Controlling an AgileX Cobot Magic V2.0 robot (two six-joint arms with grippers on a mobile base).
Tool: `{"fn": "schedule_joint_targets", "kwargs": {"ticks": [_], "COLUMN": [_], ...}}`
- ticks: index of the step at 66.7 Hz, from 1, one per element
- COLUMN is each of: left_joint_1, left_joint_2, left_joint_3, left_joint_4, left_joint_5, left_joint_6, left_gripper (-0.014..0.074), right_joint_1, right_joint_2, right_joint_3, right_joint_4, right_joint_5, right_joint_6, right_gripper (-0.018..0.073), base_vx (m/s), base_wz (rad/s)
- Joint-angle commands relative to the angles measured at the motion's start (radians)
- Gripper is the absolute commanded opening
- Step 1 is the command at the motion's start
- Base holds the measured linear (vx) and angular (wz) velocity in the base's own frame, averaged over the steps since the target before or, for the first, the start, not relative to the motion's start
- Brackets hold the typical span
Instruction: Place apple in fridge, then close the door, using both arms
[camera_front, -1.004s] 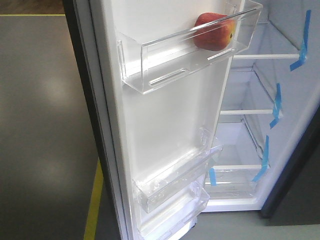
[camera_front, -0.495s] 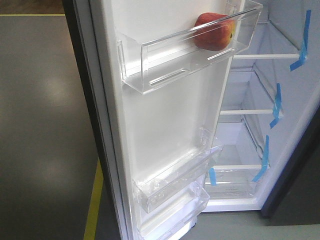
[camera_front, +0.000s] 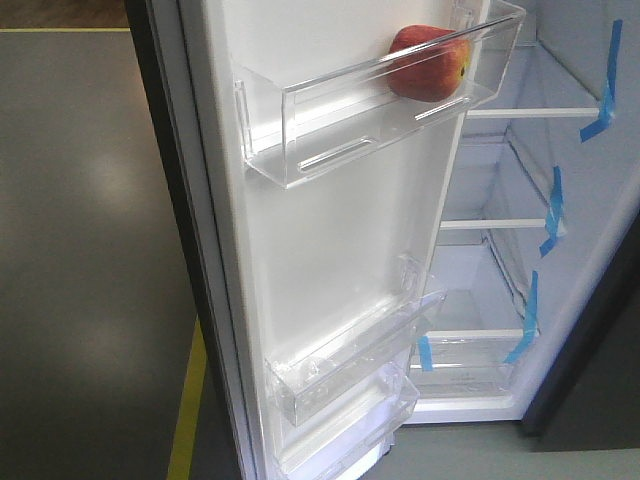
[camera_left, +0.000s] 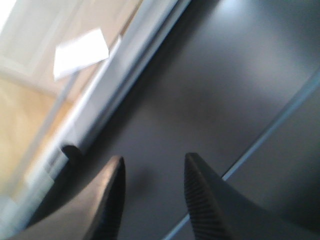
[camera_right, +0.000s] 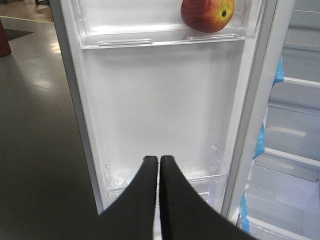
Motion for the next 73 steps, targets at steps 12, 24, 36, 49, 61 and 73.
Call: {"fn": "schedule_joint_targets", "kwargs": {"ticks": [12, 24, 36, 49, 61, 73], "left_joint_1": [-0.003, -0.003, -0.003, -0.003, -0.006, -0.033], "left_joint_2": [0.115, 0.167, 0.168, 0.168, 0.168, 0.168], "left_joint_3": [-0.125, -0.169, -0.169, -0.169, -0.169, -0.169], "left_joint_4": [-0.272, -0.411, -0.471, -0.53, -0.639, -0.73], "left_joint_5": [0.076, 0.209, 0.31, 0.431, 0.572, 0.662], "left_joint_6": [0.044, 0.121, 0.168, 0.198, 0.267, 0.317], "left_gripper": [0.0294, 0.0294, 0.0294, 0.0293, 0.0293, 0.0293], "right_joint_1": [-0.001, -0.001, -0.001, -0.001, -0.001, -0.001], "right_joint_2": [0.014, 0.014, 0.014, 0.014, 0.014, 0.014], "right_joint_3": [-0.026, -0.026, -0.026, -0.026, -0.026, -0.026], "right_joint_4": [0.017, 0.017, 0.017, 0.017, 0.017, 0.018], "right_joint_5": [-0.057, -0.053, -0.054, -0.053, -0.059, -0.081], "right_joint_6": [0.032, 0.032, 0.032, 0.032, 0.032, 0.032], "right_gripper": [-0.0005, -0.0005, -0.0005, -0.0005, -0.0005, -0.0005], "base_vx": [0.0, 0.0, 0.0, 0.0, 0.0, 0.0], "base_wz": [0.0, 0.0, 0.0, 0.0, 0.0, 0.0]}}
